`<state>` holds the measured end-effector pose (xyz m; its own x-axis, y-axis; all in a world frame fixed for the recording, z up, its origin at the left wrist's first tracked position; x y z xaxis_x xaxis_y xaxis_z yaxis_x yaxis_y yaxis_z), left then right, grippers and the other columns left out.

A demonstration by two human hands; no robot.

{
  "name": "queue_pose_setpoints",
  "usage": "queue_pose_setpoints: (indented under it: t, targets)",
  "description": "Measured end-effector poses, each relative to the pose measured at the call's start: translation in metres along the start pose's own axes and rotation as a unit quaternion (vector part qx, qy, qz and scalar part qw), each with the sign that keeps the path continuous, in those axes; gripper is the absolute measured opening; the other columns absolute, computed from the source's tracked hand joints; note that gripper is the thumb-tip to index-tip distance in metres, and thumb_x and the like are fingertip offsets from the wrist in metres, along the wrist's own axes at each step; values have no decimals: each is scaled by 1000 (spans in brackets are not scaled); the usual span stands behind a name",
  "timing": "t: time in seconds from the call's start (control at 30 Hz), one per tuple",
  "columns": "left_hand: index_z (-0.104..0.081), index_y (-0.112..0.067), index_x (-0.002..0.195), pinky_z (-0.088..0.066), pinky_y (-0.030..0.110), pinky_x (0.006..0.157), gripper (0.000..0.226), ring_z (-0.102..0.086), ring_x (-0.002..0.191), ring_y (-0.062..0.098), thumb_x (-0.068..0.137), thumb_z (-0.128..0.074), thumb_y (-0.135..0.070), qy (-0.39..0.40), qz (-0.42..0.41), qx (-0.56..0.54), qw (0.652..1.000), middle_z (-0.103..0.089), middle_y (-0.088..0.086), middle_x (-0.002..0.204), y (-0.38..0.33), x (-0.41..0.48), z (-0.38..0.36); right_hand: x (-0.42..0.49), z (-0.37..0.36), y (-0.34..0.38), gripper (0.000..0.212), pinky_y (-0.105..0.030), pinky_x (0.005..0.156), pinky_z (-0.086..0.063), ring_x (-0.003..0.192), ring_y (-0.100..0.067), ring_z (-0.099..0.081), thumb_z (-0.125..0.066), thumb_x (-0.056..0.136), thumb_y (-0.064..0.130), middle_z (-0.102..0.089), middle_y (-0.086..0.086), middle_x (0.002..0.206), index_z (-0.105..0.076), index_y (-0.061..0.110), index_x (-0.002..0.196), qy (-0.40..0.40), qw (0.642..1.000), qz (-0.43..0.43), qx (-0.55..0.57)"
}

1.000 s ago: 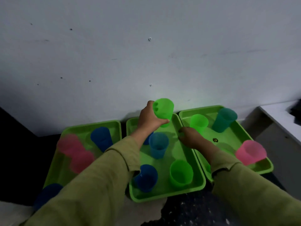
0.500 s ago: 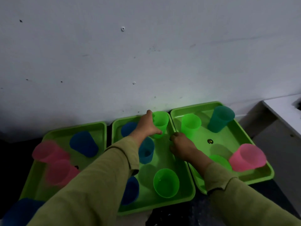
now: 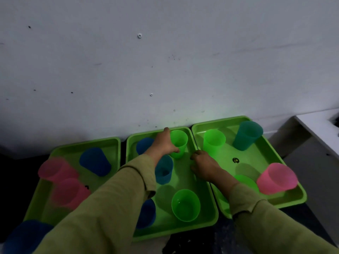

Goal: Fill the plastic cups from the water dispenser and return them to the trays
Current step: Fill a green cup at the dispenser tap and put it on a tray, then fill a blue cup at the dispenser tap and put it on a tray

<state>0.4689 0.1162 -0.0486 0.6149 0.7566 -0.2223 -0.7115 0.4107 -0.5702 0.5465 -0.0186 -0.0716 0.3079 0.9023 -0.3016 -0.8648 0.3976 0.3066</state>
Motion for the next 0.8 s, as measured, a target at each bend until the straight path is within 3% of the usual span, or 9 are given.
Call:
queue_pose_setpoints:
  t: [0.1,0.2,0.3,0.37,0.43,0.5,0.63,0.8]
  targets:
    - [-41,-7,129,-44,32,92,81,-50,118,29,62,-85,-19,-9,-19,-10,1000,-50,15,130,-2,-5,11,-2,0,0,39,-37,100,-42,119,-31,-45,-53,87,19,-48,-19,126,-53,1,122,3,1000,-1,2]
    - [-48,-7,123,-49,34,88,68,-57,106,27,65,-83,-15,-30,-38,-55,997,-55,16,122,-4,-13,28,-4,0,1,39,-37,99,-43,119,-32,-46,-53,87,20,-48,-18,127,-53,2,122,3,1000,-3,5]
    - [-54,-9,119,-47,26,79,52,-59,95,21,73,-76,-11,-65,-80,-94,990,-58,11,119,-2,-22,51,-5,0,3,41,-37,101,-41,120,-32,-46,-54,87,22,-48,-18,128,-53,4,124,0,1000,-4,1]
    - [-53,-11,121,-44,24,82,49,-57,102,20,74,-68,-5,-91,-106,-80,987,-56,10,122,6,-28,67,-5,-2,4,43,-37,101,-41,121,-32,-45,-54,87,22,-48,-18,129,-51,5,126,-1,1000,-6,0]
    - [-48,-13,129,-43,25,91,58,-51,116,22,74,-64,-2,-82,-105,-56,989,-50,10,130,22,-30,78,-5,-2,4,44,-36,102,-40,121,-32,-45,-55,87,22,-47,-18,129,-51,6,127,-6,1000,-8,0]
    - [-36,-17,138,-41,31,99,71,-40,129,23,74,-64,-4,-18,-71,-26,997,-39,10,140,43,-30,77,-5,-2,3,44,-36,101,-41,122,-31,-45,-55,87,22,-47,-17,129,-50,7,128,-10,1000,-10,1]
    - [-17,-17,148,-37,32,105,96,-31,136,24,70,-73,-7,94,-17,40,995,-24,8,151,74,-35,59,-6,-4,2,45,-35,100,-41,122,-30,-45,-55,86,22,-47,-16,130,-50,7,129,-17,1000,-8,1]
    - [-20,-13,147,-36,30,106,101,-38,132,22,67,-81,-12,79,-10,3,997,-33,7,148,87,-35,47,-5,-6,2,44,-35,99,-43,121,-30,-46,-55,85,22,-47,-16,130,-51,8,127,-18,1000,-7,6]
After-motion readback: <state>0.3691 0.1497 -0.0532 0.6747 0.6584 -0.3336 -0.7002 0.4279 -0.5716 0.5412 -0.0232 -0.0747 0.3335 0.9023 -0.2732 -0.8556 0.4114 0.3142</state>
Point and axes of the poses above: each hand's wrist, its own x-axis towards the middle knuckle, its own z-axis out of the back of the hand, y = z × x, the point moved 7 cm from there along x, towards the middle knuckle
